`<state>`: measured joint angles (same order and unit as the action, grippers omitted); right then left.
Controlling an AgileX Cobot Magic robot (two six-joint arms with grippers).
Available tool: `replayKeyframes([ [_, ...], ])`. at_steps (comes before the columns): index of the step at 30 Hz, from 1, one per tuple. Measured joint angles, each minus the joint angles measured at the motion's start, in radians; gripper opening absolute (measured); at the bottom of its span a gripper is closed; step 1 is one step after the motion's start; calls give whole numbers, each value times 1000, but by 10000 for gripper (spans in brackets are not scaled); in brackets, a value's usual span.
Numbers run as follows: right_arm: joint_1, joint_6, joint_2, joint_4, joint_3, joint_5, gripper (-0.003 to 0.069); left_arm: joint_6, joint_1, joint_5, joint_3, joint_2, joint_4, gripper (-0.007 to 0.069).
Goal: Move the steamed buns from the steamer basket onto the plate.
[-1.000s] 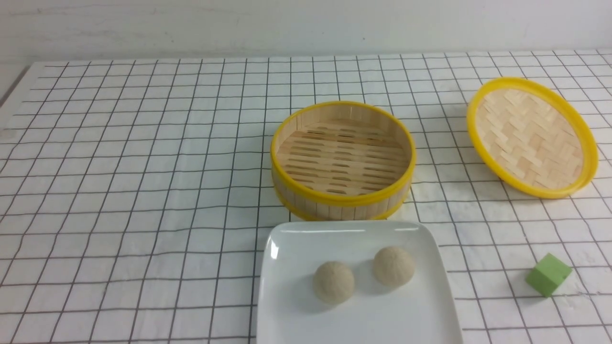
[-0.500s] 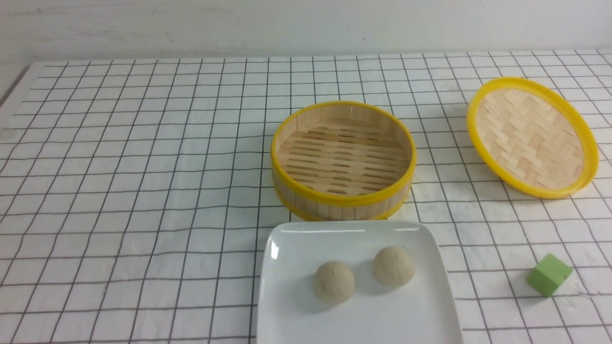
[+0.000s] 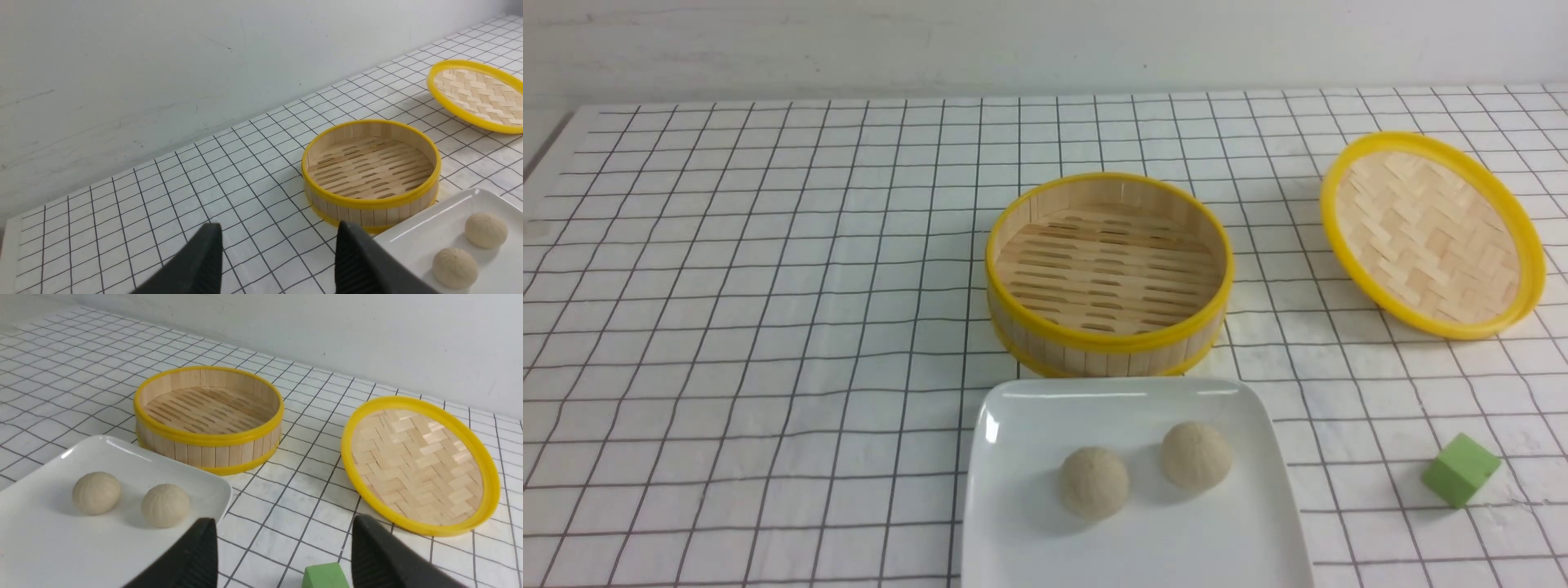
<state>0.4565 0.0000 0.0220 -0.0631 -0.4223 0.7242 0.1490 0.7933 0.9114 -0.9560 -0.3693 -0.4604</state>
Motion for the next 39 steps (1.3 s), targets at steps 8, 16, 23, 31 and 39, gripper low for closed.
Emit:
replayKeyframes([
  [8,0,0,0,21,0,34,441,0,0,-15,0,0,0,391],
  [16,0,0,0,22,0,36,441,1,0,-86,0,0,0,382],
  [23,0,0,0,22,0,36,441,9,0,-119,0,-2,65,376],
  [31,0,0,0,22,0,36,441,37,0,-86,0,-2,115,374],
  [39,0,0,0,22,0,36,441,75,0,-255,18,-104,86,373],
])
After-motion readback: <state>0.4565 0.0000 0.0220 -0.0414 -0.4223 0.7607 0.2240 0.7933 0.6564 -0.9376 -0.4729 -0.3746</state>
